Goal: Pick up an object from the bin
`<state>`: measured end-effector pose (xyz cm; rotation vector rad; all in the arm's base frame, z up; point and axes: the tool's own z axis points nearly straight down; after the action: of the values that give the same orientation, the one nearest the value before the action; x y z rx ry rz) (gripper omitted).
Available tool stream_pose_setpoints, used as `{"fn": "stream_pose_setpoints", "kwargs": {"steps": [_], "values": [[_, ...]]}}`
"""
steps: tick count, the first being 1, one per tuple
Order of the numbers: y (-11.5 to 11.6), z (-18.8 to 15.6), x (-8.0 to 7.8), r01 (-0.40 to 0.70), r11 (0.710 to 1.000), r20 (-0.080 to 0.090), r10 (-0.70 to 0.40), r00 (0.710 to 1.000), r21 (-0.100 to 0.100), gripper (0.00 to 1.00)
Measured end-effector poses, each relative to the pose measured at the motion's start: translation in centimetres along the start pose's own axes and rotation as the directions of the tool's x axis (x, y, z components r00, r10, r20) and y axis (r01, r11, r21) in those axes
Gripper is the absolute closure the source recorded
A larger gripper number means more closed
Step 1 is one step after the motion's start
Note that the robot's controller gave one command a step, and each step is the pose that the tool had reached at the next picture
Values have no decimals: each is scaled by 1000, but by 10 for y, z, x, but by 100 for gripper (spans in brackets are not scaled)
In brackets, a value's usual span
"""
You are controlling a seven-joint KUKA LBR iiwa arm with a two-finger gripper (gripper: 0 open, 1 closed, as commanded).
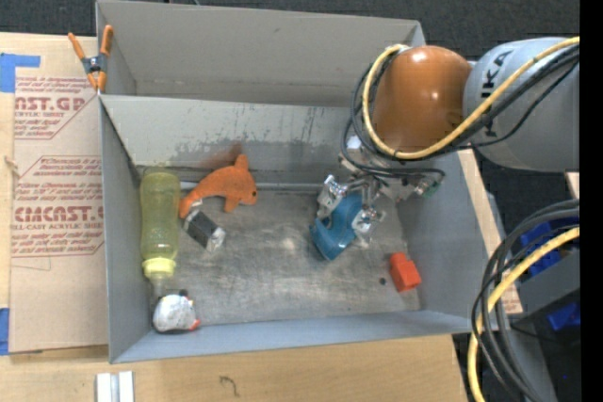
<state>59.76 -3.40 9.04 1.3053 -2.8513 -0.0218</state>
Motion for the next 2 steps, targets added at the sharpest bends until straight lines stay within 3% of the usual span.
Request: {"fn": "stream_pose_setpoints", "kwargs": {"steps": [2], "values": [[3,-2,1,-1,1000,3,1,1000,9,100]]}}
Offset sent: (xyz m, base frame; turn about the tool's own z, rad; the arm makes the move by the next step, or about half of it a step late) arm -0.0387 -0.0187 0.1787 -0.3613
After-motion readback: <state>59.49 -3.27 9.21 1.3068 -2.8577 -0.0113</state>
